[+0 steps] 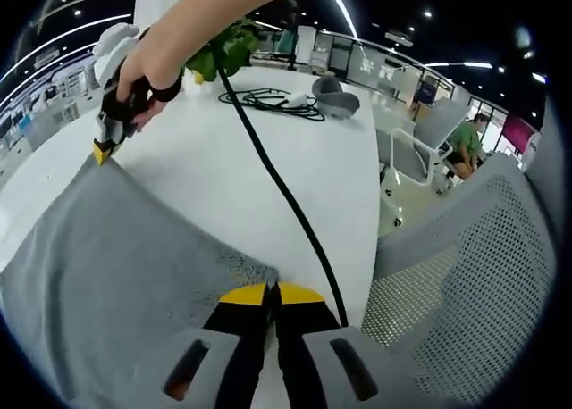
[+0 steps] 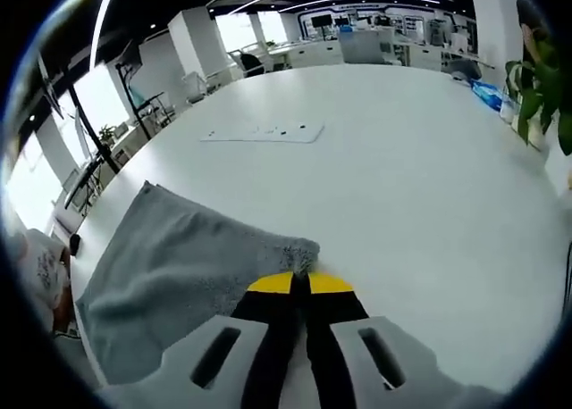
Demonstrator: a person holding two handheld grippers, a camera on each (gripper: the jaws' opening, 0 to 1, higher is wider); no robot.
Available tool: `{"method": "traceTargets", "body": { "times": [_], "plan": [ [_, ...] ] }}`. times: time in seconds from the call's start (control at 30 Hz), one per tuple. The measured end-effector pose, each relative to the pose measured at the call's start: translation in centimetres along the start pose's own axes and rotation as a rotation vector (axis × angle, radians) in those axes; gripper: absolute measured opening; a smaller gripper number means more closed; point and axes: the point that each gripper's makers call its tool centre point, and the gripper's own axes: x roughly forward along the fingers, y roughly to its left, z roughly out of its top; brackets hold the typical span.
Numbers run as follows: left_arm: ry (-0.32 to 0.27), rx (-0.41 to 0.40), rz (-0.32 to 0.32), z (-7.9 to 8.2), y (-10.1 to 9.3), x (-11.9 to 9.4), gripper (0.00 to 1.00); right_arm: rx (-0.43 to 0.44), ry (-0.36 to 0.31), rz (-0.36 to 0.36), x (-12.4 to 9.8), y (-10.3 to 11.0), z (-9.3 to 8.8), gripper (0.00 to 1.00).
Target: Fold the towel on the table until its edges align and the towel forms a compact rectangular stack.
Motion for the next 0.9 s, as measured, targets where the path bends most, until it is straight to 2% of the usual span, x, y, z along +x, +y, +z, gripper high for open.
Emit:
{"method": "traceTargets", "body": {
  "times": [0.03,0.17,0.23,0.37,0.6,0.67,0.83,0.9],
  "plan": [
    [-0.007,-0.002,0.003,0.1,0.1,-0.2,0.03,-0.003,-0.002,0.0,-0.6,0.5,-0.1,0.0],
    [-0.038,0.004,0.009,0.7,0.3,-1.2,0.03,-0.014,-0.014,-0.013,-0.9,0.7,0.7,0.0],
    [-0.045,0.002,0.016,0.7,0.4,-1.5,0.03,-0.007,-0.017,-0.008,-0.1,0.4,1.2,0.0],
    [-0.079,-0.016,0.031,1.1,0.7,-2.4,0.03,-0.009,-0.026,-0.009,-1.4,1.7,1.6,0.0],
    [-0.11,-0.025,0.048,1.6,1.0,-3.4,0.03,-0.02,-0.039,-0.005,-1.2,2.3,2.6,0.0],
    [-0.127,-0.033,0.064,1.8,1.4,-4.2,0.03,-0.027,-0.042,0.0,-2.5,3.9,2.5,0.0],
    [-0.157,-0.056,0.09,2.2,2.0,-6.0,0.03,-0.032,-0.051,0.001,-1.9,4.0,3.7,0.0],
    [-0.165,-0.061,0.101,2.3,2.3,-6.6,0.03,-0.047,-0.055,0.003,-2.2,4.8,4.0,0.0]
  ]
}}
